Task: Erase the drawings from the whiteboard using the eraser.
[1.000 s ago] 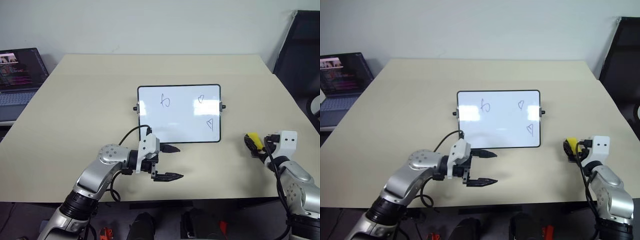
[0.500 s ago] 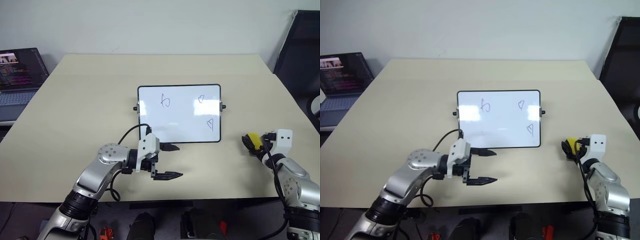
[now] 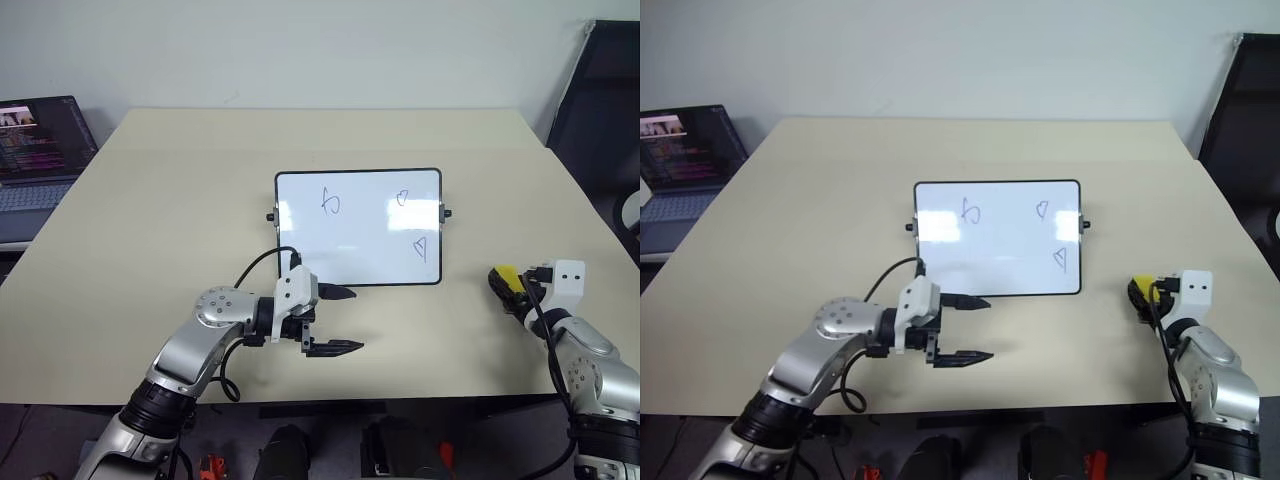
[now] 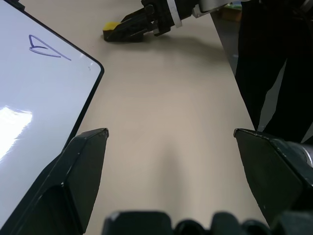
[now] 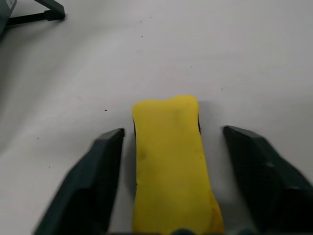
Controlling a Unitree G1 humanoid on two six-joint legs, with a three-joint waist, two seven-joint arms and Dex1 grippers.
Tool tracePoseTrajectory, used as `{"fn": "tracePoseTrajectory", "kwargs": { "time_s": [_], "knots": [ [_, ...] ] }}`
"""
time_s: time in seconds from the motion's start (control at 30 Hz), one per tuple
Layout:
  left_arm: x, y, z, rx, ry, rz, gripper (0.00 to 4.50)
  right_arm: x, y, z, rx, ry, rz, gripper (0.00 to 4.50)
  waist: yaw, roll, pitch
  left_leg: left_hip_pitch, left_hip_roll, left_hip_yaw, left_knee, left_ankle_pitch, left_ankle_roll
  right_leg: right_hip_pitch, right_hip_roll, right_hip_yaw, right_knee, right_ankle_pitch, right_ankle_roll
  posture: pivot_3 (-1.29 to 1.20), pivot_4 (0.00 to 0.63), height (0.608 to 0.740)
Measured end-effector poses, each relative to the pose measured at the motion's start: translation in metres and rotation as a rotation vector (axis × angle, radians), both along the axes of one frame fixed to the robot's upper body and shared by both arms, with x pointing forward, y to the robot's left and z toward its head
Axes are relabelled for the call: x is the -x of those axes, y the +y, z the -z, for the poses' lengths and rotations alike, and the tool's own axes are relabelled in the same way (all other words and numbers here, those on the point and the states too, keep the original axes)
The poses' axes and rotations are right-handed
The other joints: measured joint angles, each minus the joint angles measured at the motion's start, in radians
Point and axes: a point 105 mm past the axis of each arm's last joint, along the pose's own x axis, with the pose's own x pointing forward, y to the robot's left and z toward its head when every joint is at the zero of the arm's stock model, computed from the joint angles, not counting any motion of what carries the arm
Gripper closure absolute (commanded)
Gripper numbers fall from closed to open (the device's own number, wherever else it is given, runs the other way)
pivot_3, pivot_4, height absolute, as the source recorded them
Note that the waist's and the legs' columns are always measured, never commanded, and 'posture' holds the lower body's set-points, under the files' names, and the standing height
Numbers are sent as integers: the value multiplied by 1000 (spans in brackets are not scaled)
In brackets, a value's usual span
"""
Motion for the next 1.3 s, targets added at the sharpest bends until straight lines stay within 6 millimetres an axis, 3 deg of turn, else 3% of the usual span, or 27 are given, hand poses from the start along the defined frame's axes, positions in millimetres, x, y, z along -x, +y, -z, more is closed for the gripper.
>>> {"fn": "tracePoseTrajectory", "kwargs": {
  "time_s": [0.1, 0.13, 0.53, 0.8, 1.03, 1.17, 1.3],
  "knots": [
    [-1, 0, 0, 0, 1, -2, 0, 0, 0, -2, 5, -11, 1, 3151, 0, 0, 0, 0, 0, 0, 0, 0, 0, 0, 0, 0, 0, 0, 0, 0, 150, 740],
    [-1, 0, 0, -1, 1, -2, 0, -1, -1, -2, 6, -14, 2, 3245, 0, 0, 0, 0, 0, 0, 0, 0, 0, 0, 0, 0, 0, 0, 0, 0, 150, 740],
    [-3, 1, 0, -1, -20, -18, 0, -1, -2, -4, 26, -19, 6, 3245, 0, 0, 0, 0, 0, 0, 0, 0, 0, 0, 0, 0, 0, 0, 0, 0, 150, 740],
    [-38, 1, -9, 37, -180, -306, 0, 0, 15, -22, 91, -107, -47, 3245, -1, 0, 0, 0, 0, 0, 0, 0, 0, 0, 0, 0, 1, 0, 0, 0, 150, 740],
    [-48, 5, 3, 6, -221, -453, 0, 5, 70, -29, 50, -164, -173, 3245, 0, 0, 0, 0, 0, 0, 1, 0, 0, 0, 0, 0, 1, 0, 0, 0, 150, 740],
    [-50, 5, 7, -3, -227, -462, 0, 6, 93, -40, 39, -210, -229, 3245, 1, 0, 0, 0, 0, 0, 1, 0, 0, 0, 0, 0, 1, 1, 1, 0, 150, 740],
    [-56, 0, 10, -8, -234, -451, 0, 3, 121, -38, 15, -212, -290, 3245, 0, 0, 0, 0, 0, 0, 1, 0, 0, 0, 0, 0, 1, 1, 1, 0, 150, 740]
  ]
}}
